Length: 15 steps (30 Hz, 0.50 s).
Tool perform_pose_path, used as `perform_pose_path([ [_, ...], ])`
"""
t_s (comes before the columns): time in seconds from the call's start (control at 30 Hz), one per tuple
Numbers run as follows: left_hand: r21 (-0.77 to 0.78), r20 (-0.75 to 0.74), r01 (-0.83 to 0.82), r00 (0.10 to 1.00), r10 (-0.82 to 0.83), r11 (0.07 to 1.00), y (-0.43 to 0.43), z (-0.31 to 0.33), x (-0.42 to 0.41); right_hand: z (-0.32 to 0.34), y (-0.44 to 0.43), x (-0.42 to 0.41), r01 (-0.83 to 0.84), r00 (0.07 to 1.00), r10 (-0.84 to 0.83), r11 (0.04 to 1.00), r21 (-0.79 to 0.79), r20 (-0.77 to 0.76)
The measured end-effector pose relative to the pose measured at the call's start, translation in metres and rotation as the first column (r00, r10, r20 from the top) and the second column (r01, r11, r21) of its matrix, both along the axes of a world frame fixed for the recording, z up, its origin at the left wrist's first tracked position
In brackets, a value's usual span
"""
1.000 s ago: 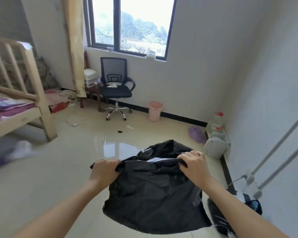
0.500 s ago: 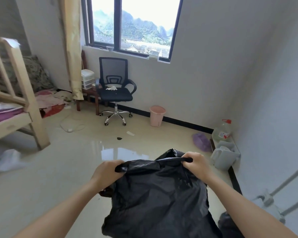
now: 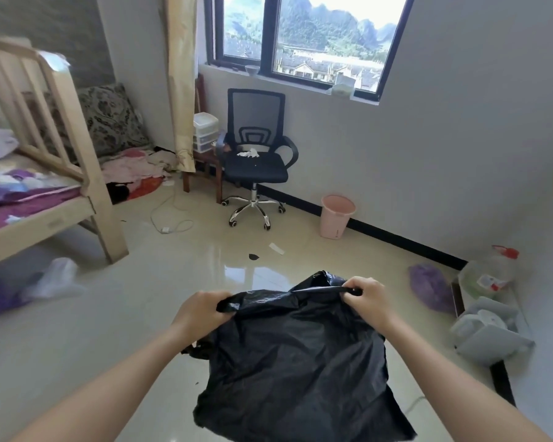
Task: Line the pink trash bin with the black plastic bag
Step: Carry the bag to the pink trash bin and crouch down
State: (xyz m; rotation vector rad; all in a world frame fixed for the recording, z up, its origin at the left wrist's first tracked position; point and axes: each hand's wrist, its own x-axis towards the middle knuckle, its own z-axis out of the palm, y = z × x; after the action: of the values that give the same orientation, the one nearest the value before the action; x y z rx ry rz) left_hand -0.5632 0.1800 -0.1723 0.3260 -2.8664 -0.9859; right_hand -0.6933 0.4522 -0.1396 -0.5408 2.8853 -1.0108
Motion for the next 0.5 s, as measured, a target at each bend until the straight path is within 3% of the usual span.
perform_pose_path([
  [0.13,0.008,0.001,0.005,1.0,-0.005,1.0,-0.029,-0.012,-0.06,-0.007,-0.033,-0.058,-0.001,0.998,0.002,1.0,0.023,-0.063],
  [0.5,-0.031,-0.042,0.133,0.99,-0.134,0.991,-0.09,-0.01,-0.266,0.011,-0.086,-0.217,0.201,0.973,-0.184,0.973,0.113,-0.139],
])
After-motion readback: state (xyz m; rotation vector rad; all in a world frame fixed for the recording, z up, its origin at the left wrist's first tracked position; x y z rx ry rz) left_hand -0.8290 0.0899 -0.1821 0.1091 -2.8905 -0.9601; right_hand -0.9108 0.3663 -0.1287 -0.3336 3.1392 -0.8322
